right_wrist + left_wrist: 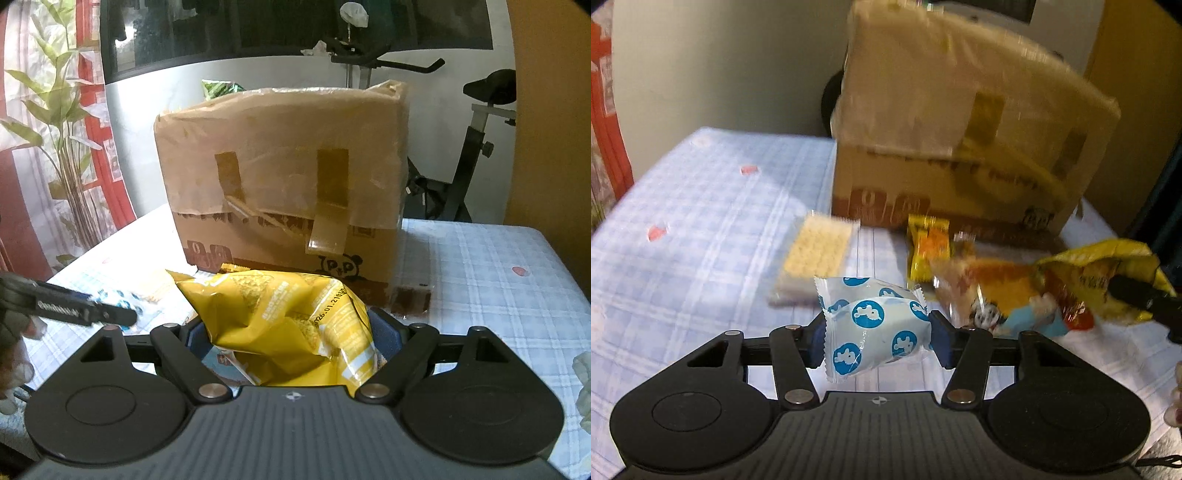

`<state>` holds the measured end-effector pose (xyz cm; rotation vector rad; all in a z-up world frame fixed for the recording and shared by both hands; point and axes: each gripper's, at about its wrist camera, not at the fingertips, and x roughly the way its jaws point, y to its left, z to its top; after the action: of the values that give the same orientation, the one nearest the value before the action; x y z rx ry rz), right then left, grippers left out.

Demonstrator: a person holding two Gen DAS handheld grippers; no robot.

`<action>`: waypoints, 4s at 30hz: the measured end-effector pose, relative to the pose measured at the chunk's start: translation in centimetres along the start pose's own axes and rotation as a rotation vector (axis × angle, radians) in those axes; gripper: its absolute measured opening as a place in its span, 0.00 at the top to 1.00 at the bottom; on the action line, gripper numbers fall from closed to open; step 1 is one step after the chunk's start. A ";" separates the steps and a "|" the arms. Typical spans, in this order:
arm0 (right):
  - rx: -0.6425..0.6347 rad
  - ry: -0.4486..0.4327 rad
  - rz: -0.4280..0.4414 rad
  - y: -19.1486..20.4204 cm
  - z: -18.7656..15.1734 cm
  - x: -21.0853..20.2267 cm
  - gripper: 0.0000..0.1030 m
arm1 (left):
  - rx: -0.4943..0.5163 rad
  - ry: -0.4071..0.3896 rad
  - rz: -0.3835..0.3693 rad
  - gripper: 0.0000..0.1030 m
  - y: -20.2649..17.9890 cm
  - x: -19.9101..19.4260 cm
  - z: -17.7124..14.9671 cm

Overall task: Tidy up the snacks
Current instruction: 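Carry both snacks over the box and open both tools to drop them, then move both tools back down to the small packets beside the box, then grasp the yellow-orange packet with the left tool while the right tool grasps the clear brown packet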

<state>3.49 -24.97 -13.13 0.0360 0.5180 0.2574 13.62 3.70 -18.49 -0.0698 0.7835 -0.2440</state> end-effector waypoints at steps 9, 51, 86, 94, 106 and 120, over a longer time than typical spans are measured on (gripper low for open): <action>0.011 -0.147 0.009 -0.7 3.9 -2.7 0.17 | 0.052 -0.181 -0.053 0.44 -2.3 -4.1 4.9; 0.081 -0.368 0.011 -8.6 17.8 4.0 0.14 | 0.164 -0.373 -0.129 0.39 -7.8 -0.1 21.8; -0.057 0.163 -0.180 -8.9 0.6 11.4 0.37 | -0.100 -0.163 0.161 0.40 -0.8 0.5 7.4; -0.019 0.202 -0.159 -9.7 0.5 12.7 0.48 | -0.081 -0.133 0.136 0.40 -1.9 1.5 6.6; 0.025 0.220 -0.128 -7.9 -1.6 8.2 0.56 | -0.105 -0.098 0.082 0.40 -1.5 1.8 5.0; 0.032 0.141 -0.102 -5.6 -3.0 4.0 0.57 | -0.094 -0.069 0.035 0.40 -2.1 1.5 3.9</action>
<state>6.67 -29.41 -18.25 0.0228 0.6623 0.1525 16.99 1.23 -16.41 -0.1519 0.7268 -0.1707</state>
